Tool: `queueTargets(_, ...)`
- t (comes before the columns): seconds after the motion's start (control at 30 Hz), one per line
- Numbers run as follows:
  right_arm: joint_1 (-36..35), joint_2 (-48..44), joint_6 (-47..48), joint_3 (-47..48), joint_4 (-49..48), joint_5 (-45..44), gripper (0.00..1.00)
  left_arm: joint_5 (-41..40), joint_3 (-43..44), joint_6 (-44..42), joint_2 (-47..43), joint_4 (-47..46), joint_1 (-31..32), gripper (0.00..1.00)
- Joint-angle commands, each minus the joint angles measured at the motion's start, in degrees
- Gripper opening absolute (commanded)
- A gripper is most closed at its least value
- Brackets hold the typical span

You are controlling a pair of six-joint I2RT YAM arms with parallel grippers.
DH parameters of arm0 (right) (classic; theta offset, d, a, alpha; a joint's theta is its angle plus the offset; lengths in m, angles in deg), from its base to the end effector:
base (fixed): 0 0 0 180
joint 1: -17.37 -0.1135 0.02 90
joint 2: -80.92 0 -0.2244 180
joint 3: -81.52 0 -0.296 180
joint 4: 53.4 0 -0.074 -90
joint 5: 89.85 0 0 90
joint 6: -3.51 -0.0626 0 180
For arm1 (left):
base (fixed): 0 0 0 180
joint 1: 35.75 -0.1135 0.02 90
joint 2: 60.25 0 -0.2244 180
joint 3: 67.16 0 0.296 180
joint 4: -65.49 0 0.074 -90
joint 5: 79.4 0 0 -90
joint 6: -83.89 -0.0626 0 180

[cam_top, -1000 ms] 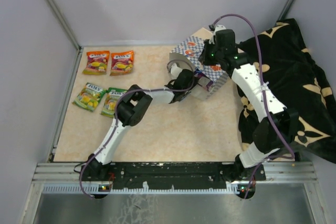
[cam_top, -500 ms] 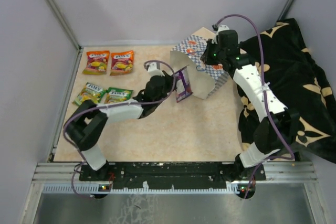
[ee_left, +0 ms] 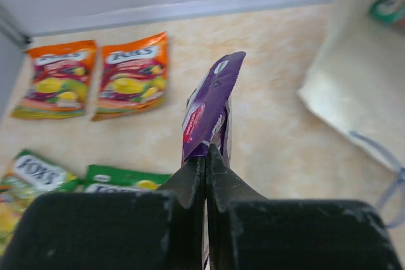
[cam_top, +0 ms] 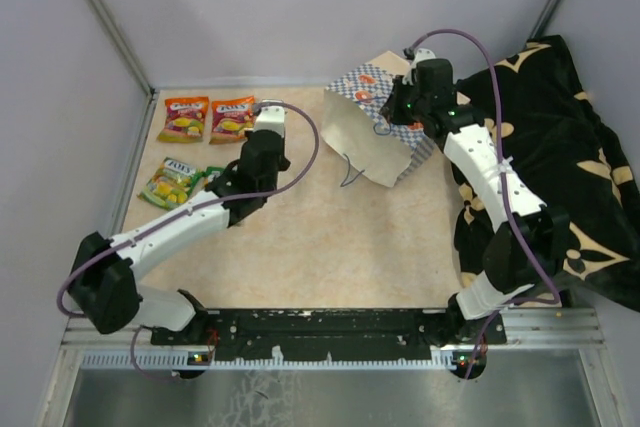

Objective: Take the snacks out of the paper bag

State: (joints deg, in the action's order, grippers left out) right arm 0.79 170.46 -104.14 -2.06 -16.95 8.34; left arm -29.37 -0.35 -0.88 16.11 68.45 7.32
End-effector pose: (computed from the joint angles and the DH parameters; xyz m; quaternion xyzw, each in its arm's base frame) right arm 0.4099 0.1313 0.3063 -0.0279 0.8622 0.2067 0.4616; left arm 0.3036 -0.2288 0.2560 0.0353 0.7627 0.0026 0.6457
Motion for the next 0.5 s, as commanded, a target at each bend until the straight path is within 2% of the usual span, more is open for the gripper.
queueTargets(0.0,0.69,-0.77,-0.1,-0.04,-3.51,1.14,0.0,-14.71,7.85,-12.68,7.72,11.28,-1.61,0.0)
queueTargets(0.07,0.67,-0.92,-0.1,-0.23,-3.44,1.45,0.0,-16.96,13.14,-10.37,13.66,17.21,-2.2,0.0)
queueTargets(0.17,0.73,-1.34,-0.1,-1.03,-3.46,1.64,0.0,-15.91,24.86,0.0,26.27,32.66,-2.72,0.0)
queueTargets(0.27,0.68,-1.91,-0.06,-1.88,-3.44,1.62,0.0,-17.05,36.55,6.81,37.97,45.73,-2.37,0.0)
queueTargets(0.37,0.67,-2.46,0.38,-2.63,-3.18,1.41,0.0,-19.85,45.97,11.27,47.38,53.56,-1.06,0.0)
queueTargets(0.47,0.67,-2.87,0.75,-3.14,-3.01,1.29,0.0,-19.73,50.39,11.84,52.51,55.44,0.48,0.0)
